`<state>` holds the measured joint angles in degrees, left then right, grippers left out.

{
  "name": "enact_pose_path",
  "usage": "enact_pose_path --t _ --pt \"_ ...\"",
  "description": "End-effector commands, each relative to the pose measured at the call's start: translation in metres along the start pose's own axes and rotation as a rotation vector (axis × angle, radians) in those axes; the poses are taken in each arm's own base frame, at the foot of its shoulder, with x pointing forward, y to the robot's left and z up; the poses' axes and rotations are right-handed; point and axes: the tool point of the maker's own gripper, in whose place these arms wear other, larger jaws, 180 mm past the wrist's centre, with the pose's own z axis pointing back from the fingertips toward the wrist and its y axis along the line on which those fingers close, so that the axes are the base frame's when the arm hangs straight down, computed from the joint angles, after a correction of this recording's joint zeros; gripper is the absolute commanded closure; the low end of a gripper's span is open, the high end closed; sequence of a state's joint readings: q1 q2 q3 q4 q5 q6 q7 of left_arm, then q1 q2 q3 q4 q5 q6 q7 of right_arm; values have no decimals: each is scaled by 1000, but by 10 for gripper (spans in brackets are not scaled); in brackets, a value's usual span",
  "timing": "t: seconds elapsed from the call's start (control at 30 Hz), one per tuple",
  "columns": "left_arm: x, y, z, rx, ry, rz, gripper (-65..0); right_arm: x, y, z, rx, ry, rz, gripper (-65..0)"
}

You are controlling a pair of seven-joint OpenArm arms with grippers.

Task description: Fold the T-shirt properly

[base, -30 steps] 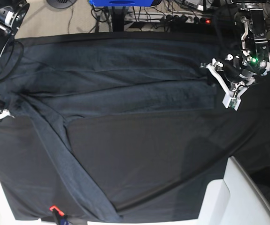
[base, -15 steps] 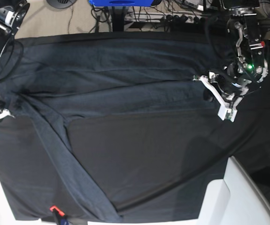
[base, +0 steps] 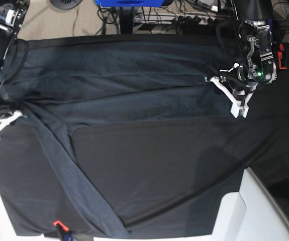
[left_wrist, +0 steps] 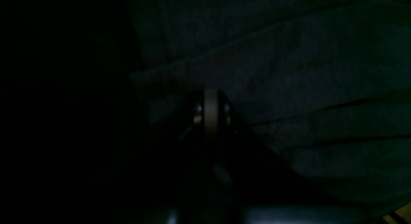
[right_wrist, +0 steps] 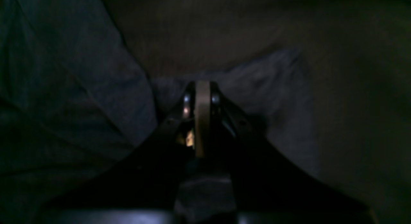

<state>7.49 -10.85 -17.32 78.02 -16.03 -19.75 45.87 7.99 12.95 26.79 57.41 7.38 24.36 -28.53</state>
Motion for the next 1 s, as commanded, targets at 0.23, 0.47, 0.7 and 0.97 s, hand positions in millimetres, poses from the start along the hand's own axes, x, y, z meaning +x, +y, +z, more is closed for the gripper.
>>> enact_pose_path --t 0.23,0.47,0.7,0.97 --pt "15 4 3 5 -34 -12 0 24 -37 -3 -103 -77 -77 0" --pt "15 4 3 5 -34 -12 0 14 -49 -9 -125 -46 -111 0" --pt "16 9 4 15 -33 -22 0 16 -65 -5 -213 -52 -154 0" --pt "18 9 6 16 -39 -23 0 40 -66 8 -231 -132 -130 0"
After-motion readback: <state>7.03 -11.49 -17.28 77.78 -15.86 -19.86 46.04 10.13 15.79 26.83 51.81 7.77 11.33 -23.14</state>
